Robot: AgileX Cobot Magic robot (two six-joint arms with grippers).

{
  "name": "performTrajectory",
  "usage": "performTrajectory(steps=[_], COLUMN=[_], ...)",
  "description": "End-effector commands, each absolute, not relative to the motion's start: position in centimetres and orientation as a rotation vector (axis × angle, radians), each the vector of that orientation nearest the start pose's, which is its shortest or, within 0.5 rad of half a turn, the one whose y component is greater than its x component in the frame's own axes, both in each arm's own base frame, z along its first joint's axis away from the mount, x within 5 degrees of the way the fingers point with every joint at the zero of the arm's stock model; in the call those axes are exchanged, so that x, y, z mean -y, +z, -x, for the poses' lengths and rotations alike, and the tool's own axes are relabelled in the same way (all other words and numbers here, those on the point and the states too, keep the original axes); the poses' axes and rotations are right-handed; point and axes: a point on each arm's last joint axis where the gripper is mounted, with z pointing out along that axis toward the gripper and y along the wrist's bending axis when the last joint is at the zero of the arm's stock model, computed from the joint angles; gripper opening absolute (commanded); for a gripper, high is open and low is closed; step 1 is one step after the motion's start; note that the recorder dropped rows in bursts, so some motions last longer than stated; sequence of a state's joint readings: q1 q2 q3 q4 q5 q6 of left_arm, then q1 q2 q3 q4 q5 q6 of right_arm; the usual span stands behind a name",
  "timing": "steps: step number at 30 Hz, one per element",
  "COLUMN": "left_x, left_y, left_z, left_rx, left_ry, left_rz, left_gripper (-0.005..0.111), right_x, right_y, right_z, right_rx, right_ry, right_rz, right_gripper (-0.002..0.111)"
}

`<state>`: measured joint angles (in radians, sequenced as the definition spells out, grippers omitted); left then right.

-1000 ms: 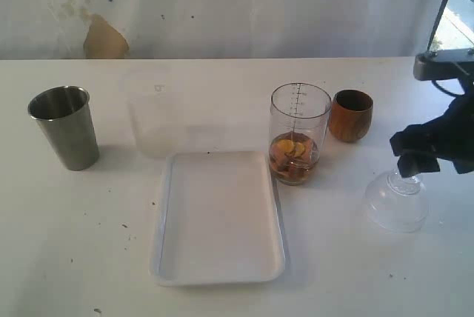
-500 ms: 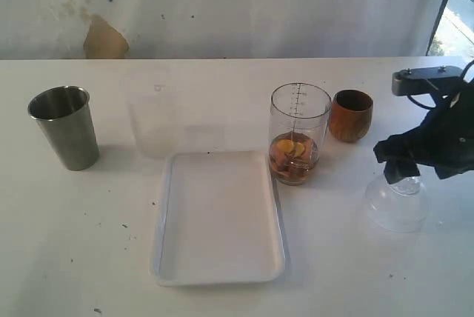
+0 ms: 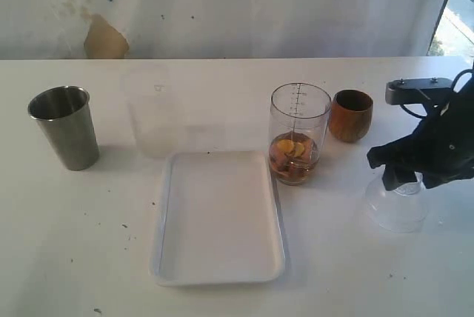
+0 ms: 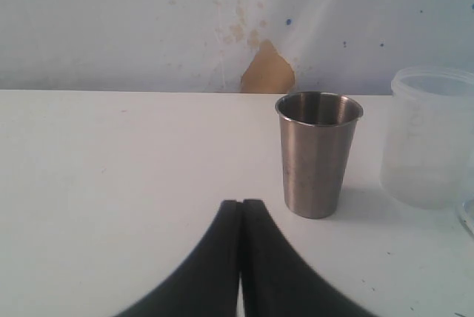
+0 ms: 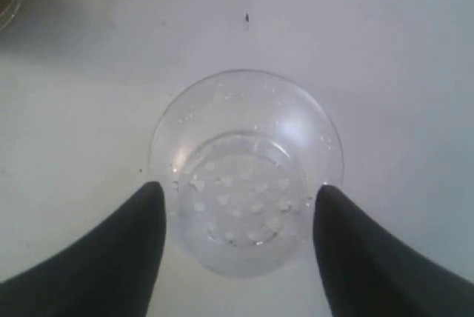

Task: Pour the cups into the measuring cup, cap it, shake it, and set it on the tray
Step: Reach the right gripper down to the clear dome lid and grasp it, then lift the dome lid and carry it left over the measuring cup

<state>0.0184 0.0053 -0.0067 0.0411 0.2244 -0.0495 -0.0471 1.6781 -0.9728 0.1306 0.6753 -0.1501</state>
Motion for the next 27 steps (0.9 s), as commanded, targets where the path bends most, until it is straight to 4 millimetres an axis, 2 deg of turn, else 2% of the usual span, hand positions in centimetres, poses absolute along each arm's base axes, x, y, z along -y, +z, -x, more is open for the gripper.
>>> performTrajectory(steps=[1, 3, 9, 18, 27], left_x=[-0.2, -0.2, -0.2, -0.2, -0.2], left_y=[19.3, 19.3, 19.3, 19.3, 19.3], left_z=[-5.6, -5.6, -5.6, -5.6, -5.6], left_rx=[-1.709, -1.709, -1.709, -1.709, -1.709], left_ry=[0.010, 0.010, 0.010, 0.010, 0.010], left_rz=[0.032, 0.032, 0.032, 0.032, 0.032], left_gripper=[0.000, 0.000, 0.000, 0.000, 0.000], right_x=[0.8, 0.8, 0.8, 0.7, 0.6], right_y=[18.1, 18.1, 18.9, 22.9, 30.5], right_z=[-31.3, -31.3, -31.3, -31.6, -31.9], right_rx=[-2.862, -2.867, -2.921, -2.877, -2.736], right_ry=[0.103, 0.104, 0.113, 0.117, 0.122], right_rz=[0.015, 0.015, 0.046, 0.085, 0.096], right_gripper=[0.045, 0.037, 0.000, 0.000, 0.000])
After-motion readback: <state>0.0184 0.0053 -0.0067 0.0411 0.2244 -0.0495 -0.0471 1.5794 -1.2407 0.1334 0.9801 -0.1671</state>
